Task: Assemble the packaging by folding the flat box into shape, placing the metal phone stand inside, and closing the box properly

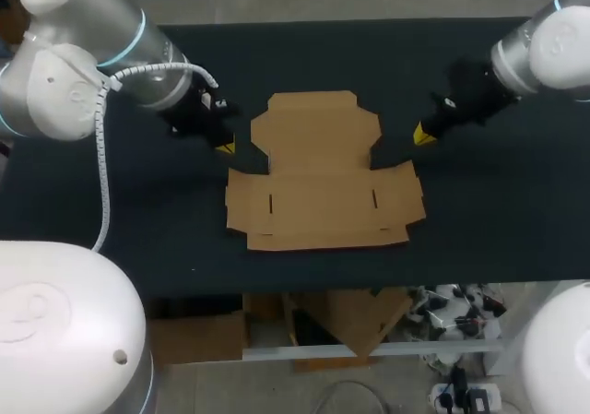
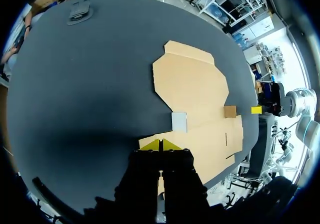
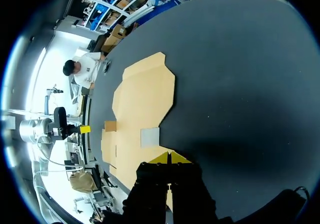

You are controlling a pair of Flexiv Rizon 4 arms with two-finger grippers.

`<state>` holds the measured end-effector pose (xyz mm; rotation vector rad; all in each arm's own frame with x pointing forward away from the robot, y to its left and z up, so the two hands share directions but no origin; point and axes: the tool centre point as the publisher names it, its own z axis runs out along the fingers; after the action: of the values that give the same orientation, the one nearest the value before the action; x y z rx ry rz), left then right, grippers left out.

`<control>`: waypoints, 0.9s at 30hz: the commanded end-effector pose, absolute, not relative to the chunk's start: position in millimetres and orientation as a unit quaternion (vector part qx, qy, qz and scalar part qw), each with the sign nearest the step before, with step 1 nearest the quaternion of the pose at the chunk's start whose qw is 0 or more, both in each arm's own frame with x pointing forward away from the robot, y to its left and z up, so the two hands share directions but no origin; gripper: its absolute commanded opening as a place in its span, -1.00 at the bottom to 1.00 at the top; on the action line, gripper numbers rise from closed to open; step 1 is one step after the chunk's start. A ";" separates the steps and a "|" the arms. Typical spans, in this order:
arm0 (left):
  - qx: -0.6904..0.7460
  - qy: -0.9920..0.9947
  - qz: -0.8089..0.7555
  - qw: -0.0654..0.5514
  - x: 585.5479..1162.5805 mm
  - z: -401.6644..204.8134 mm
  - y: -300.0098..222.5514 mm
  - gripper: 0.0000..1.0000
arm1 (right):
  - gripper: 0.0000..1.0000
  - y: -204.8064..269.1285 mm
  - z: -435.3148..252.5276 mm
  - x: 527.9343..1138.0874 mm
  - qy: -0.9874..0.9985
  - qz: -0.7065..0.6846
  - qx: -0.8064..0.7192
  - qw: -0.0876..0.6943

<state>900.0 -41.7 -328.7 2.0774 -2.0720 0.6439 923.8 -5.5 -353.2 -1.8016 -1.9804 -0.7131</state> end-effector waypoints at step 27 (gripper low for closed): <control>0.695 -0.675 0.241 0.063 799.0 -290.4 -7.1 -1.00 | -1.00 -45.1 -315.6 837.3 -0.706 -0.263 -0.633 0.178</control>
<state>812.3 -12.0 -295.3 2.0871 -2.0387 0.6905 850.2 -40.4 -320.1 -1.7788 -1.9976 -0.7137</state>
